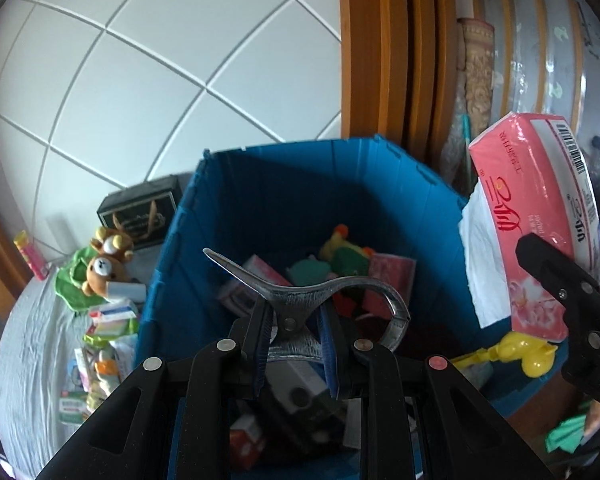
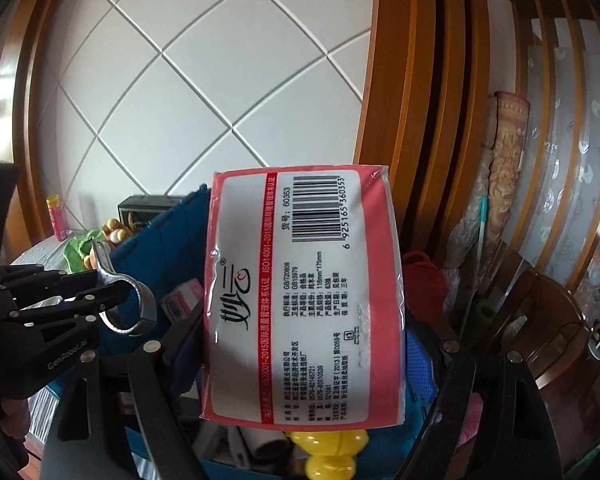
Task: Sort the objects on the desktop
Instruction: 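Carry the metal clip and white-red tissue pack over the blue bin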
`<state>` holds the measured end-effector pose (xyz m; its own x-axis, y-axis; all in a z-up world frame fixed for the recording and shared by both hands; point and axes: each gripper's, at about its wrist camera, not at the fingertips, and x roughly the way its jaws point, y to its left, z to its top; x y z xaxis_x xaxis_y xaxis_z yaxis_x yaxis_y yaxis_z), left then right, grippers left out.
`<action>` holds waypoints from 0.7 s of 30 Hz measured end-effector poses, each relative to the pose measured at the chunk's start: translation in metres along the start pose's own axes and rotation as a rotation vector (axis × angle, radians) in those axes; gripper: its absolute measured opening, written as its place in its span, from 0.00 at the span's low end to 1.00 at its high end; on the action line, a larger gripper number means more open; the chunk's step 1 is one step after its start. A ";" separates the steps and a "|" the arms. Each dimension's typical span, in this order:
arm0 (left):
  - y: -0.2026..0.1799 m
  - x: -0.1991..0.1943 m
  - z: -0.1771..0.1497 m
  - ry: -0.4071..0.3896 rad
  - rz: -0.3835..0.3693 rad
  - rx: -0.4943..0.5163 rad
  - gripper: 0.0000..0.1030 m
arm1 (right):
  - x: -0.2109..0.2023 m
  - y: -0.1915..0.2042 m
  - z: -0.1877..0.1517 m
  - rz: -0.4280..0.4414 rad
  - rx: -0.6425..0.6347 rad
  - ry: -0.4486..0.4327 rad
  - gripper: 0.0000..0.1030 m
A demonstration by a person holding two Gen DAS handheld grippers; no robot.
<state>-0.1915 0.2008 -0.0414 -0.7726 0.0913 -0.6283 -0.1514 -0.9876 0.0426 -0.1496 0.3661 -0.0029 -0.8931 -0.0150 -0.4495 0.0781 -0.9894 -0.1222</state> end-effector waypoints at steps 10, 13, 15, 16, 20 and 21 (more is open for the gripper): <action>-0.011 0.020 -0.002 0.013 0.018 0.002 0.51 | 0.021 -0.008 -0.002 0.043 -0.001 0.014 0.80; -0.010 0.016 -0.003 -0.020 0.041 0.004 0.74 | 0.027 -0.008 -0.004 0.057 0.003 0.013 0.80; -0.009 0.013 -0.001 -0.035 0.046 0.003 0.77 | 0.031 -0.007 -0.004 0.061 0.001 0.017 0.80; -0.008 0.012 0.000 -0.040 0.047 -0.003 0.79 | 0.033 -0.007 -0.003 0.063 0.000 0.017 0.80; -0.005 0.010 0.002 -0.047 0.056 -0.023 0.79 | 0.035 -0.009 -0.002 0.069 0.001 0.012 0.80; -0.004 0.011 0.002 -0.047 0.057 -0.027 0.79 | 0.035 -0.009 -0.002 0.069 0.000 0.010 0.80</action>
<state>-0.2004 0.2062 -0.0465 -0.8077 0.0398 -0.5883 -0.0901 -0.9943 0.0564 -0.1813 0.3750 -0.0190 -0.8811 -0.0821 -0.4658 0.1398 -0.9860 -0.0906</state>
